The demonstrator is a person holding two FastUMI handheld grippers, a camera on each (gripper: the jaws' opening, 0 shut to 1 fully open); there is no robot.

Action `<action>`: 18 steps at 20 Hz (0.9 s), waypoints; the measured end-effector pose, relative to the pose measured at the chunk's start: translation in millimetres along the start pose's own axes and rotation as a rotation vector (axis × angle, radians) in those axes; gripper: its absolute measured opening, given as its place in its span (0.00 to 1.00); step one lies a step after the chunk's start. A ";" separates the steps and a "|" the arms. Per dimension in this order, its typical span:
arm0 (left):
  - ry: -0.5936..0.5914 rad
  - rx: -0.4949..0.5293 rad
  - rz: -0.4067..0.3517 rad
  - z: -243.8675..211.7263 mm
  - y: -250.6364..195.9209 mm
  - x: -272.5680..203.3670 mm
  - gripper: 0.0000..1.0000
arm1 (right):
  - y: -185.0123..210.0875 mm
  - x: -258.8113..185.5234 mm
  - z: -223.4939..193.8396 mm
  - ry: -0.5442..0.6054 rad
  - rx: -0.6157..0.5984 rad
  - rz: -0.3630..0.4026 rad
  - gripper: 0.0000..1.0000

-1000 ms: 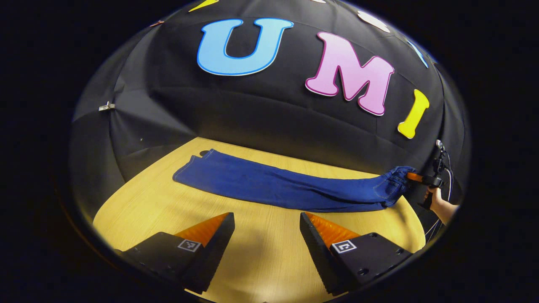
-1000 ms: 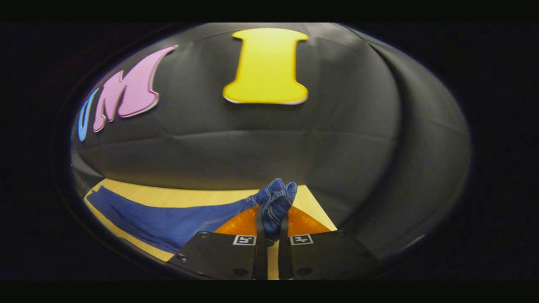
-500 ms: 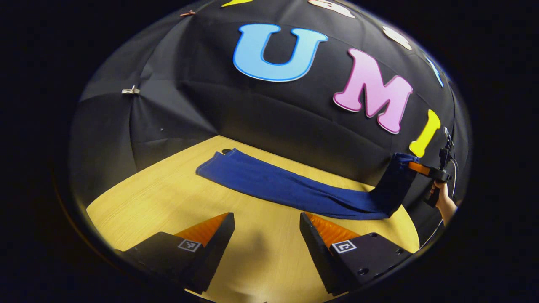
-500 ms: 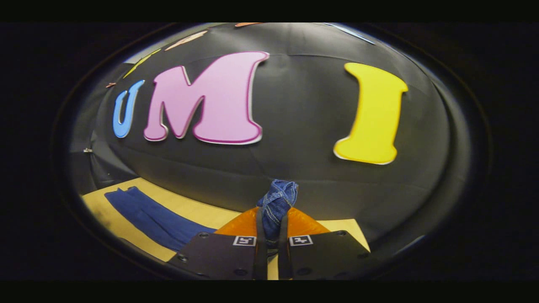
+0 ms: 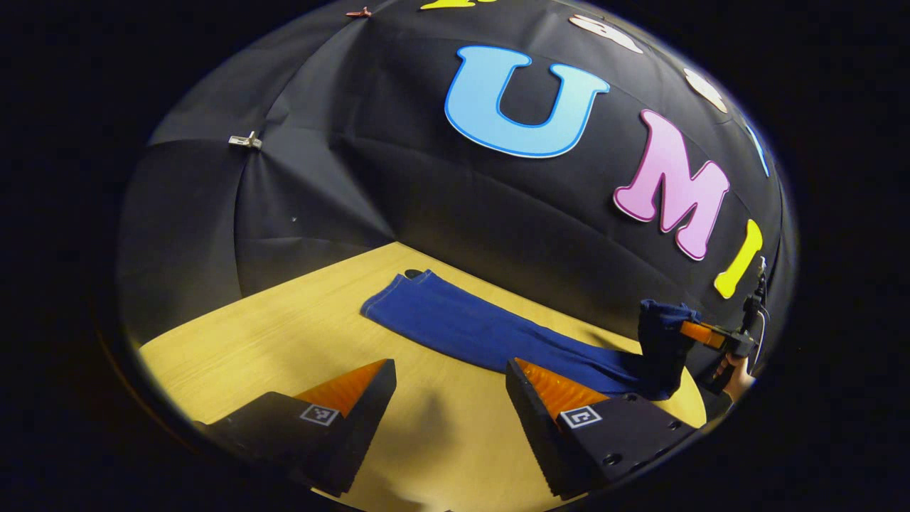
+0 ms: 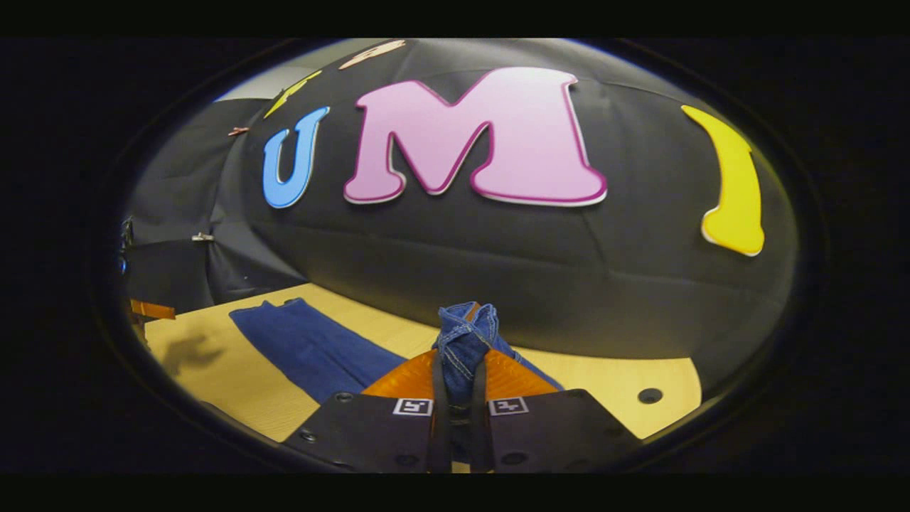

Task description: Grasp the waist and the cuffs of the jeans and fold them to make the two legs overlap; first hold the waist and fold one-third of the jeans toward the cuffs, then hold the cuffs and fold the remaining one-third in the same direction to finish folding.

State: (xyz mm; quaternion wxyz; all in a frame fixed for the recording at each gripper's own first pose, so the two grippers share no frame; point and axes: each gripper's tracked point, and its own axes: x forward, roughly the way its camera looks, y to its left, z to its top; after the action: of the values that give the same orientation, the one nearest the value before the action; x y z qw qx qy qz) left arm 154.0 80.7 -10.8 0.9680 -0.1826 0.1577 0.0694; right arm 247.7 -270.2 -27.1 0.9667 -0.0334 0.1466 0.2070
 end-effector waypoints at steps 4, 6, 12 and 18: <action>-0.003 0.005 0.008 22.0 21.5 46.7 0.97 | 4.3 3.4 -10.0 0.059 -0.031 0.035 0.14; 0.003 0.005 0.014 33.1 35.7 78.7 0.97 | 2.5 8.4 -20.9 0.084 -0.072 0.045 0.08; 0.137 0.041 0.093 38.9 93.1 176.7 0.97 | 18.8 6.8 -38.6 0.115 -0.170 0.080 0.10; 0.198 0.107 0.134 33.7 113.7 214.2 0.96 | 51.5 -15.2 -52.6 0.138 -0.143 0.159 0.74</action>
State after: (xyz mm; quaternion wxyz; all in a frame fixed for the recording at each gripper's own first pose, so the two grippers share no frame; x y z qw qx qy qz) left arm 343.1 214.8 -89.6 0.9493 -0.1254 0.2677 0.1072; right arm 199.2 -235.8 -73.0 0.9301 -0.1046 0.1996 0.2901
